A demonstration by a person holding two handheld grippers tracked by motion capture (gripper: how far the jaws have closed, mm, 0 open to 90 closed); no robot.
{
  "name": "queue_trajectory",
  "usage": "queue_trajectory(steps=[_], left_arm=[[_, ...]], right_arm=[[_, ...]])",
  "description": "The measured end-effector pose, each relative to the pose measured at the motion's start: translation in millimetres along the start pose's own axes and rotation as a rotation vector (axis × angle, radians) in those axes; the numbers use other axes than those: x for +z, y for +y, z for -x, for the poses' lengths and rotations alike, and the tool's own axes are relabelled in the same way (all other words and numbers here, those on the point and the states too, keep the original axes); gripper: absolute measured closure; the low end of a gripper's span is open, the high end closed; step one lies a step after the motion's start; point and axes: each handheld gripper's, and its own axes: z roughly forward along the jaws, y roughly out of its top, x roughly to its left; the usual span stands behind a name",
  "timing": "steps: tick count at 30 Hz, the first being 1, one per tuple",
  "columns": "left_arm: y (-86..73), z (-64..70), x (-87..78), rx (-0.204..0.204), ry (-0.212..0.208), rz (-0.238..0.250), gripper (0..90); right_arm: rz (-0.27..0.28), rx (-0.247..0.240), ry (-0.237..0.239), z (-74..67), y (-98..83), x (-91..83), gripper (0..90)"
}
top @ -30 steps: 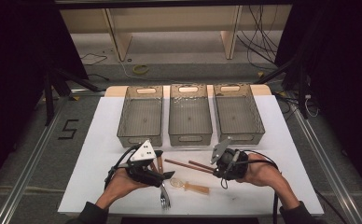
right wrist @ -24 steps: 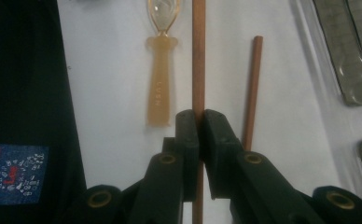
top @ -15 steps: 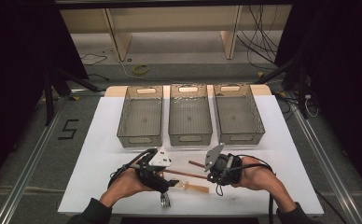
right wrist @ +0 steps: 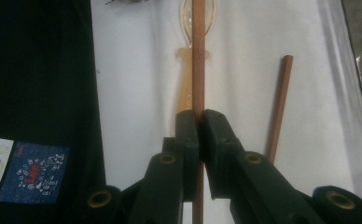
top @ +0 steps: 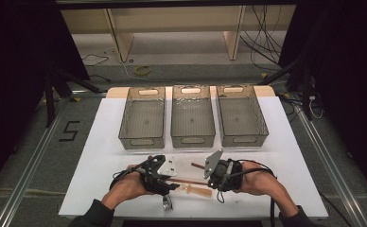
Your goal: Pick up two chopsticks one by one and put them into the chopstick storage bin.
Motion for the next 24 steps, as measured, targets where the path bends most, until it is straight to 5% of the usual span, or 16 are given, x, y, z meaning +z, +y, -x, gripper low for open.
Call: queue_trajectory(steps=[24], left_arm=[[4.1,13.4,8.0,0.102,-0.103,-0.068,81.4]], right_arm=[[0.013,-0.046,0.033,1.1,-2.1,4.5,82.7]])
